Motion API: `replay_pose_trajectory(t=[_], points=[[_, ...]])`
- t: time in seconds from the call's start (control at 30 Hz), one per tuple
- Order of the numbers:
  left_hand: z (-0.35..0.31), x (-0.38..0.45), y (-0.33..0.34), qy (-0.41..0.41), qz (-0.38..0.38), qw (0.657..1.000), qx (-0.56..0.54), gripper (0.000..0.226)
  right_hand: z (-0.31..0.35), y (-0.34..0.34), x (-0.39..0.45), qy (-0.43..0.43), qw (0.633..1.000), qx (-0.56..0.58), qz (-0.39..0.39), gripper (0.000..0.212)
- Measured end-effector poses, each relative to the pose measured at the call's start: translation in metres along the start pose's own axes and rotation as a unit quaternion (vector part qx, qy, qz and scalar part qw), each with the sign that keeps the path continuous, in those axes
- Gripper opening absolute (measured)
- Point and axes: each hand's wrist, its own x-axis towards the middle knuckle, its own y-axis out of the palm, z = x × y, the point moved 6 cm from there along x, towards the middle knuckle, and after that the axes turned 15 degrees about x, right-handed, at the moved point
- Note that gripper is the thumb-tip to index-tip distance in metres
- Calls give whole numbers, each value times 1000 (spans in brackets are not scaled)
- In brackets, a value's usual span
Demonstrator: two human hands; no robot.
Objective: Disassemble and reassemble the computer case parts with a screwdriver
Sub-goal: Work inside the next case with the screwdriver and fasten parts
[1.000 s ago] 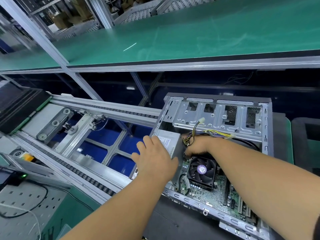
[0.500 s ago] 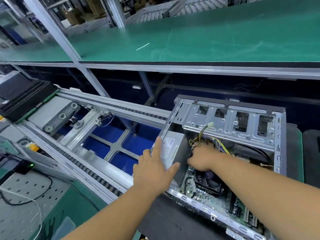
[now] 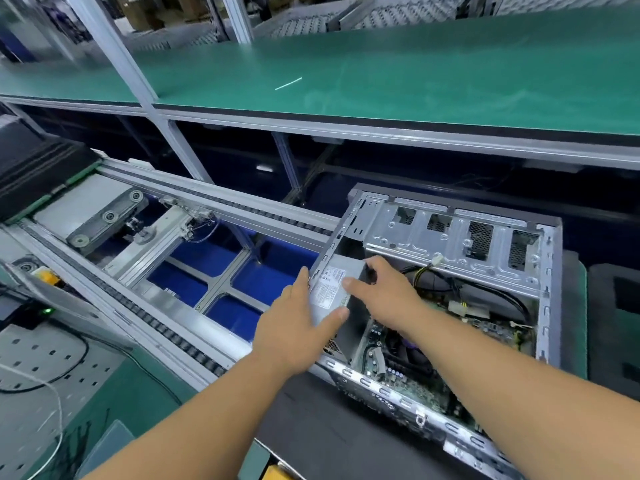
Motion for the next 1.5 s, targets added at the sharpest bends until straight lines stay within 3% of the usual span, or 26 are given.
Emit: replay_pose_trajectory(t=[0.2,0.37,0.6,1.03,1.23,1.5], points=[[3,1,-2,9,3,1000,-22,114,-6,-3,4,-31,999,38,-20,54],[1,4,-2,-11,18,999,-24,108,-10,-2,6,-27,994,95,-38,32],[-4,8,-1,15,7,998,54,112,-20,-3,6,-17,989,123,-74,35],[-2,9,3,-7,-20,1000,18,112,-14,-3,8,-38,978,171,-115,18],[-7,10,4,28,8,990,135,126,-19,7,-4,-61,969,194,-141,31],[1,11,8,81,-23,995,53,111,-21,7,0,-65,965,214,-138,32]])
